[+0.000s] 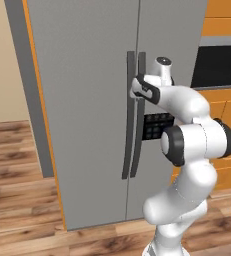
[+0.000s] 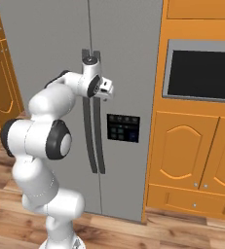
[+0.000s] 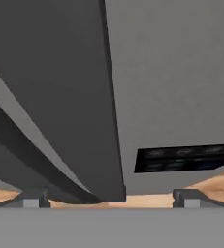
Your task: There is a bowl on the dining counter. Grab a lemon wedge from the fridge and place it in the bowl. Then get the liquor bottle and glass cup from the cabinet and place them next to the bowl.
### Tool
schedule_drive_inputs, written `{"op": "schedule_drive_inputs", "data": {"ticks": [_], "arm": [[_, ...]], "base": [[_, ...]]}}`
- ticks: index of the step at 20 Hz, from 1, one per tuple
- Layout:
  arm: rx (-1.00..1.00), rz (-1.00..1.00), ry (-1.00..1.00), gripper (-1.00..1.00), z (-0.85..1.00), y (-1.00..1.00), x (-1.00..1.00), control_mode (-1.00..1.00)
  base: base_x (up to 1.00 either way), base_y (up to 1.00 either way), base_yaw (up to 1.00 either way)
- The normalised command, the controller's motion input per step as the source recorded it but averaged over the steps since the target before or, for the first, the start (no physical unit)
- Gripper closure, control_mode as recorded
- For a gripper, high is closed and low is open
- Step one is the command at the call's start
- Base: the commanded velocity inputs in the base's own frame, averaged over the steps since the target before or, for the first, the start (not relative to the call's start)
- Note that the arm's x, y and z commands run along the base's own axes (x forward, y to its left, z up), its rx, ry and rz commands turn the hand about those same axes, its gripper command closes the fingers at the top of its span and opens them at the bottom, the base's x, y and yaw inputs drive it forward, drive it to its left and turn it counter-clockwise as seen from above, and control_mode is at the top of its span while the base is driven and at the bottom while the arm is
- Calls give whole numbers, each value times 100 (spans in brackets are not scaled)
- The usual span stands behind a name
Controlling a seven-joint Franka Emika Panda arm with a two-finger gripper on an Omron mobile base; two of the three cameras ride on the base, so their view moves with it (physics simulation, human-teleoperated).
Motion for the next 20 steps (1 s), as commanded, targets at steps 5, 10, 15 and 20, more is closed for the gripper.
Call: {"op": "schedule_drive_inputs", "data": {"ticks": [5, 10, 15, 20], "arm": [[0, -3, 0, -100, -10, 0, 40, -100], [0, 0, 0, -100, -12, 0, 34, -100], [0, 0, -2, -100, -15, 0, 37, -100], [-1, 0, -7, 100, -33, 2, 32, -100]], "base": [[0, 0, 0], [0, 0, 0], [0, 0, 0], [0, 0, 0]]}}
